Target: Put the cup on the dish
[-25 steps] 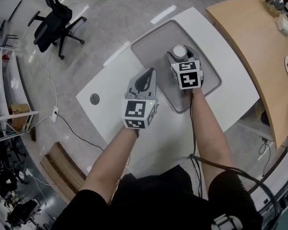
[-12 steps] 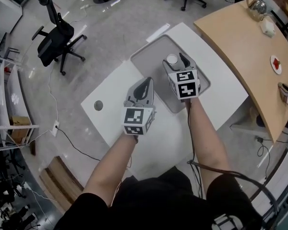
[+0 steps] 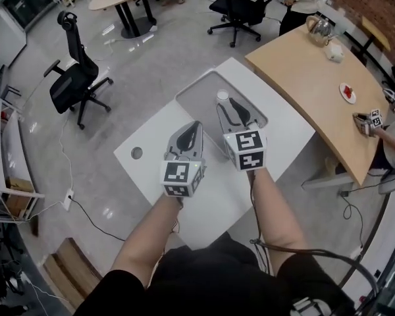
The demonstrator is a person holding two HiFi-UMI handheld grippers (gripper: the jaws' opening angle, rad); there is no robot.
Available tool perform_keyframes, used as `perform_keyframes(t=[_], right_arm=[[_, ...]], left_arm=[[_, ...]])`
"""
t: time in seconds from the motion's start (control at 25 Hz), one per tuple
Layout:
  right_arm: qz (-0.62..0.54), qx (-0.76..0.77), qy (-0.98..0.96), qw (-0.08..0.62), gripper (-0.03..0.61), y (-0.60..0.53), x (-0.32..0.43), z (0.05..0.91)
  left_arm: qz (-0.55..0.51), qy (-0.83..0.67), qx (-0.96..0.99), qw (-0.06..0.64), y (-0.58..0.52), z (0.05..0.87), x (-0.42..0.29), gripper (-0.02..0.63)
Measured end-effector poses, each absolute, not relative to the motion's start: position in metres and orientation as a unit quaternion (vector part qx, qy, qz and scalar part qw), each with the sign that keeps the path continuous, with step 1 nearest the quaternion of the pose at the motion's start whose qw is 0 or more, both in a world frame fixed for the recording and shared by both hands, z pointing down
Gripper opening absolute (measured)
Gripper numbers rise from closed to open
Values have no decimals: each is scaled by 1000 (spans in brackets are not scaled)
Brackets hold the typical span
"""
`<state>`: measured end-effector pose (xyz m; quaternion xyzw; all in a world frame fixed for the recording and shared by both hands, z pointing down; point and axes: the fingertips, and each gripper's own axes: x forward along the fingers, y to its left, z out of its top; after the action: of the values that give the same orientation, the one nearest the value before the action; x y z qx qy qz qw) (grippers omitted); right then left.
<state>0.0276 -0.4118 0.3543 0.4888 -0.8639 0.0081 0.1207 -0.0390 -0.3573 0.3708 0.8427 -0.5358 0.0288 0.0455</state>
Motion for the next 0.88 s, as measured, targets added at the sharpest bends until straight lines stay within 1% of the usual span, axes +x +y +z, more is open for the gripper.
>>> perform_keyframes(t=[0.12,0.16,0.32,0.48,0.64,0.88], right_arm=[[-7,503,-858,105,48,-366,25,327],[-10,505,-857,101,36,-351,23,319],[-17,509,-857,81,17,-292,14,290],[-20,513,-856,61,14,-245,6,266],[-28,519,-853,50,14,-217,5,247],[-33,529,-846,53,12,-191,6,237]], left_arm=[[12,-526,849,33,-326,343,-42,8],[6,-523,852,28,-316,333,-43,8],[-13,-510,860,16,-276,302,-48,8],[-20,-494,869,1,-238,278,-48,8],[-27,-482,875,-8,-212,256,-44,8],[-25,-466,884,-7,-183,242,-35,8]])
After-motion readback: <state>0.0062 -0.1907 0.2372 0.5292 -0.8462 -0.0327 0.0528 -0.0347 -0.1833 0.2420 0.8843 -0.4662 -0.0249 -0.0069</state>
